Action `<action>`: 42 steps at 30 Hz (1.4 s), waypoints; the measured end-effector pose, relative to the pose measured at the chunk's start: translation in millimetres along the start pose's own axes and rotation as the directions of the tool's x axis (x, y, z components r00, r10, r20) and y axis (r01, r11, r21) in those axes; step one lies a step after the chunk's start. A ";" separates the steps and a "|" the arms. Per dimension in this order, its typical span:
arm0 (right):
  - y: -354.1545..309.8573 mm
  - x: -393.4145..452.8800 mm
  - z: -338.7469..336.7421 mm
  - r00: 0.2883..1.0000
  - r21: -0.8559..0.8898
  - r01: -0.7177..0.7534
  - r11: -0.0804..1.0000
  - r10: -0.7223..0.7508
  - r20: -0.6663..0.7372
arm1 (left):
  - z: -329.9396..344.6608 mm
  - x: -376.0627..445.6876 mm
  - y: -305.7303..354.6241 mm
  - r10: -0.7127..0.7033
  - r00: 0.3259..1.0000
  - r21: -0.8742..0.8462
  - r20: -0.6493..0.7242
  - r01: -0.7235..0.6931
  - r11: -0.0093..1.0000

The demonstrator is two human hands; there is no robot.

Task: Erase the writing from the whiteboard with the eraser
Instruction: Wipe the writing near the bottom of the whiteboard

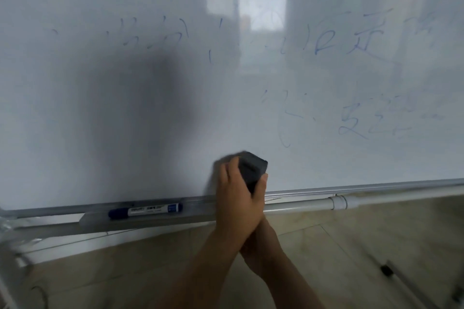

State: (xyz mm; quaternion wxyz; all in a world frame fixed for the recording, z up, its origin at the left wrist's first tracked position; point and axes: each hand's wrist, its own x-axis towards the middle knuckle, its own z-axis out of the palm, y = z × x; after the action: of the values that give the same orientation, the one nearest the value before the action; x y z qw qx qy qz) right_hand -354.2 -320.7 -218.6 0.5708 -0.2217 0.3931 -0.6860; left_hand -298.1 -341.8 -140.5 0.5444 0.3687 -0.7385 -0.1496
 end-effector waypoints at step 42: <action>-162.1 19.6 46.9 0.048 -0.723 0.242 -0.648 -0.736 0.676 | 80.6 -24.7 3.7 0.038 0.833 0.544 0.551 -0.394 0.741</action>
State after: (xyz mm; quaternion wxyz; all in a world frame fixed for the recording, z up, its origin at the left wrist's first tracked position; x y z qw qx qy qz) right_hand -422.5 -346.5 -65.3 -0.4580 -0.5608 0.5392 -0.4302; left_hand -369.9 -336.3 -184.6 0.1868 0.3865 -0.8992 0.0852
